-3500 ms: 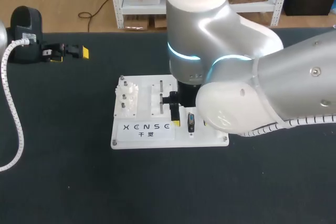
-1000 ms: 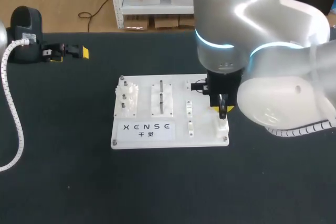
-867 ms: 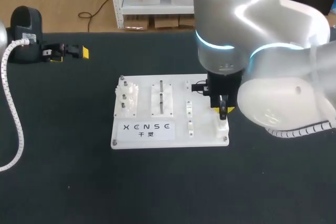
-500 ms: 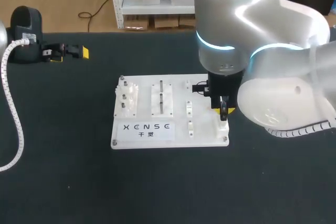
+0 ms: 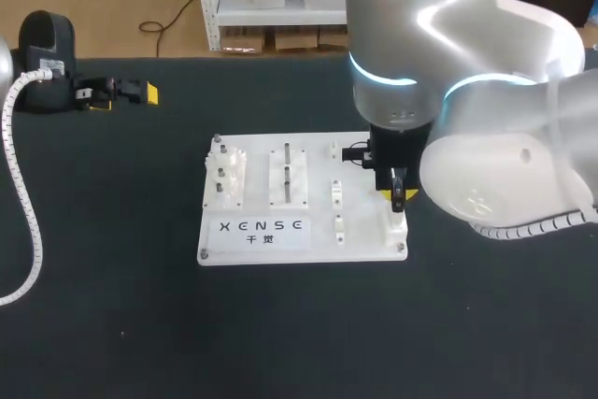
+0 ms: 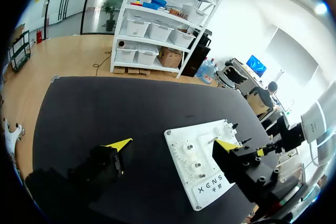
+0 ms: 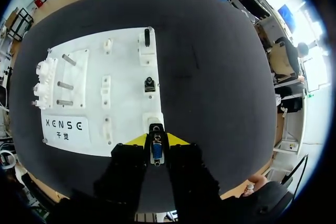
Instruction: Insert the USB connector, Ethernet cable, and multi-pin plug into their matching sockets one by one.
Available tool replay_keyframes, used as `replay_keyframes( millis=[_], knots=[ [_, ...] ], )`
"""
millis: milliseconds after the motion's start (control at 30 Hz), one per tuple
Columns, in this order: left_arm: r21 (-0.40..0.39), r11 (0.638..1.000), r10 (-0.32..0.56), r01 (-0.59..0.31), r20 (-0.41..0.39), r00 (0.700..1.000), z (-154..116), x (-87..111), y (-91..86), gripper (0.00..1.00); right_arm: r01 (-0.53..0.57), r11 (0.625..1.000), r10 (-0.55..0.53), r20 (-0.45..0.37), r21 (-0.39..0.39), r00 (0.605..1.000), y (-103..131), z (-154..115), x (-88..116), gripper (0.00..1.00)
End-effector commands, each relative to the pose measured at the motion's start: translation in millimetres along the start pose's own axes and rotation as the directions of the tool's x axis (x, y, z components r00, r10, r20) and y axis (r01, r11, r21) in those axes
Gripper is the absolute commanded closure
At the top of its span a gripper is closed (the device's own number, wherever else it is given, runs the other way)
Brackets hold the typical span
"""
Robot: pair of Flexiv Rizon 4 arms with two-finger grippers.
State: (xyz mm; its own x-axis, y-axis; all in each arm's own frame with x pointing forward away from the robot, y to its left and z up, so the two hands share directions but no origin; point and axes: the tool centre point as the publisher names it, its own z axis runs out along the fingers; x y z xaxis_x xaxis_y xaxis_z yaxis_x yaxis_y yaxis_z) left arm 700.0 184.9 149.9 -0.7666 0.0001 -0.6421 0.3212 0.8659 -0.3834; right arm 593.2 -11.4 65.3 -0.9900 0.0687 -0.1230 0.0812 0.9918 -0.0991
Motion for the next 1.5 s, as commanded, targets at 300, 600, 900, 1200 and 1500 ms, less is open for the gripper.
replay_keyframes(
  millis=[300,600,900,1200,1500],
  knots=[
    [0.0,1.0,0.0,0.0,0.0,1.0,0.0,0.0,0.0,0.0,0.007,1.0,-0.007,-0.007,0.007,1.0,3.3,7.1,-1.8,1.0],
    [0.0,1.0,0.0,0.0,0.0,1.0,0.0,0.0,0.0,0.0,0.014,1.0,-0.014,-0.014,0.005,1.0,5.3,6.7,0.6,1.0],
    [0.0,1.0,0.0,0.0,0.0,1.0,0.0,0.0,0.0,0.0,0.013,1.0,-0.013,-0.011,0.001,1.0,5.3,5.8,-0.2,1.0],
    [0.0,1.0,0.0,0.0,0.0,1.0,0.0,0.0,0.0,0.0,0.012,1.0,-0.012,-0.008,-0.01,1.0,5.5,2.2,-0.4,1.0],
    [0.0,1.0,0.0,0.0,0.0,1.0,0.0,0.0,0.0,0.0,0.01,1.0,-0.01,-0.006,-0.011,1.0,5.1,0.3,-0.4,1.0]
  ],
)
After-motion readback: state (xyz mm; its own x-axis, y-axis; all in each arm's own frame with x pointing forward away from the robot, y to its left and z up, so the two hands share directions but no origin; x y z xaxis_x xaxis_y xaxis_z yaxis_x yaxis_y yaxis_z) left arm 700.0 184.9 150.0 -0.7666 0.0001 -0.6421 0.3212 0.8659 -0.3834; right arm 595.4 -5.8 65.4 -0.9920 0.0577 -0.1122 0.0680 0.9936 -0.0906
